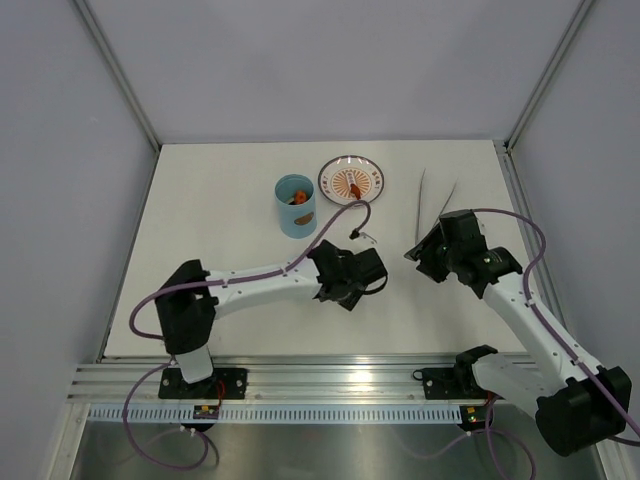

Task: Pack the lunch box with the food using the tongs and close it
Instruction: Adjust the box lid at the center of the board.

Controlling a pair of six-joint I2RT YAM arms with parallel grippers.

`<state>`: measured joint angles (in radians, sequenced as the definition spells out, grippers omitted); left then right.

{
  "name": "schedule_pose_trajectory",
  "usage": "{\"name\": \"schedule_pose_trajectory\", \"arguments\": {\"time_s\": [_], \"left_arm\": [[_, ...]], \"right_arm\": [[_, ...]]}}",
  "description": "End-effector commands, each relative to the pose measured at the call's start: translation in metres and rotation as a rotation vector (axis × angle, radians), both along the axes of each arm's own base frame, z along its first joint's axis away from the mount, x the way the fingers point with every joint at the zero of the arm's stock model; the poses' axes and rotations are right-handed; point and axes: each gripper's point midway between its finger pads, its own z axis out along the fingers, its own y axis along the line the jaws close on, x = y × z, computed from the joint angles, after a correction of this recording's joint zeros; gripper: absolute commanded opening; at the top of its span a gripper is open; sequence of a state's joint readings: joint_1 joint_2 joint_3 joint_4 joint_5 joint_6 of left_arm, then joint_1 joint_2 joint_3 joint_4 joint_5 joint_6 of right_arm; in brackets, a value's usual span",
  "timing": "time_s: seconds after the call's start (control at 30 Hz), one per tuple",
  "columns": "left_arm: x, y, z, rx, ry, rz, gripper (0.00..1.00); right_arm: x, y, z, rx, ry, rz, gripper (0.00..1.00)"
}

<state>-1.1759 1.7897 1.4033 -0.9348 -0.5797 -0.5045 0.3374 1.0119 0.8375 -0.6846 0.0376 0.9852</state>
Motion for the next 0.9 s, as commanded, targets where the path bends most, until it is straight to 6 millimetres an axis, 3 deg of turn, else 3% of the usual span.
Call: {"name": "schedule_pose_trajectory", "arguments": {"time_s": [0.0,0.03,0.1,0.2,0.47,0.67,0.87], "left_arm": [[0.012,0.010,0.027,-0.226,0.083,0.026,0.93],[0.006,0.014,0.015,-0.260,0.146,0.015,0.90],[0.017,0.035,0.010,-0.285,0.182,0.032,0.85],[0.022,0.049,0.000,-0.291,0.221,0.008,0.82],[0.039,0.043,-0.019,-0.262,0.273,0.025,0.79],[0.054,0.053,-0.009,-0.322,0.173,0.340,0.77],[0.059,0.057,0.004,-0.497,0.076,0.659,0.60]], "right_arm": [[0.004,-0.008,0.020,-0.019,-0.058,-0.020,0.52],[0.003,-0.009,0.021,-0.021,-0.064,-0.021,0.52],[0.002,-0.010,0.020,-0.024,-0.061,-0.023,0.52],[0.002,-0.008,0.017,-0.018,-0.057,-0.015,0.52],[0.003,-0.006,0.019,-0.012,-0.061,-0.006,0.52],[0.003,-0.004,0.017,-0.011,-0.057,0.010,0.52],[0.006,0.001,0.016,-0.006,-0.057,0.039,0.52]]}}
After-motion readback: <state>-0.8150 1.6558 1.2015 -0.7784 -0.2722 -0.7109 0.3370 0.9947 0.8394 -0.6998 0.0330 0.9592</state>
